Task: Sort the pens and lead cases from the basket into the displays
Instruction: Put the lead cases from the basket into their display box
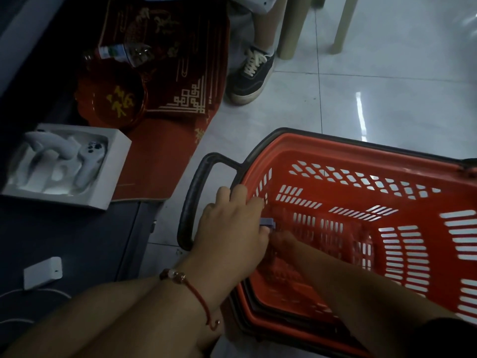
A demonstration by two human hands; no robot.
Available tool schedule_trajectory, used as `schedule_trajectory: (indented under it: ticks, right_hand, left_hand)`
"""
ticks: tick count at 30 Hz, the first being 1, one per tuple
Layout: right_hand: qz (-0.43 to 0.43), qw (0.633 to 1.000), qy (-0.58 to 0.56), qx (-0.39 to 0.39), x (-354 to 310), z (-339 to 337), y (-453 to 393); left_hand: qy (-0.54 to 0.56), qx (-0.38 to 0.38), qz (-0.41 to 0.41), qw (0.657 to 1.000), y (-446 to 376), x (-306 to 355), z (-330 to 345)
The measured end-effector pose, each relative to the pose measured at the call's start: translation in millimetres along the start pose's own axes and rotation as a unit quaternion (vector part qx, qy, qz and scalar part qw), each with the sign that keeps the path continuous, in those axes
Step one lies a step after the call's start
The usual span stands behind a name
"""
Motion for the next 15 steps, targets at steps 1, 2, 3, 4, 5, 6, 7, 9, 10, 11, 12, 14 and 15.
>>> schedule_trajectory:
  ticks: [1,2,3,4,5,6,7,9,10,11,12,14,15]
  right_hand:
    - [0.0,1.0,-0.018,-0.007,4,-1,-9]
    - [0.005,1.0,-0.021,-0.01,7,-1,-16]
    - [0.01,0.999,-0.029,-0.025,9,2,-24]
    - [0.014,0.999,-0.031,-0.037,11,5,-30]
    - [0.013,0.999,-0.029,-0.04,11,7,-31]
    - [0.015,0.999,-0.033,-0.036,8,8,-23]
    - [0.018,0.998,-0.052,-0.038,10,9,-27]
    - [0.014,0.998,-0.056,-0.028,16,9,-31]
    - [0.007,0.999,-0.047,-0.022,23,7,-43]
    - [0.001,0.999,-0.039,-0.023,31,5,-58]
    - [-0.008,0.999,-0.028,-0.019,36,5,-66]
    - [-0.027,0.999,-0.029,-0.006,26,6,-48]
    - [-0.029,0.999,-0.029,-0.008,18,7,-33]
  left_hand:
    - [0.001,0.002,0.003,1.0,1,-1,0]
    - [0.003,0.004,0.006,1.0,1,-1,0]
    - [0.006,0.005,0.009,1.0,2,-2,1]
    - [0.008,0.006,0.01,1.0,2,-2,1]
    - [0.011,0.007,0.01,1.0,3,-3,1]
    - [0.013,0.008,0.009,1.0,3,-4,1]
    - [0.015,0.01,0.007,1.0,3,-5,1]
    - [0.016,0.012,0.003,1.0,3,-6,0]
    - [0.014,0.012,0.001,1.0,3,-6,0]
    - [0.014,0.011,0.0,1.0,3,-6,-1]
    - [0.015,0.009,-0.002,1.0,3,-6,-1]
    - [0.019,0.003,-0.005,1.0,3,-6,-1]
    - [0.019,0.0,-0.007,1.0,3,-6,-2]
Point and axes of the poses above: each hand's wrist, its own y-axis away from the middle knuckle, its own z-axis out of the palm, x = y × z, the point moved 7 cm from there along -y, towards the middle knuckle, and after that the axes turned 11 degrees about -x, right-handed, at the moved point
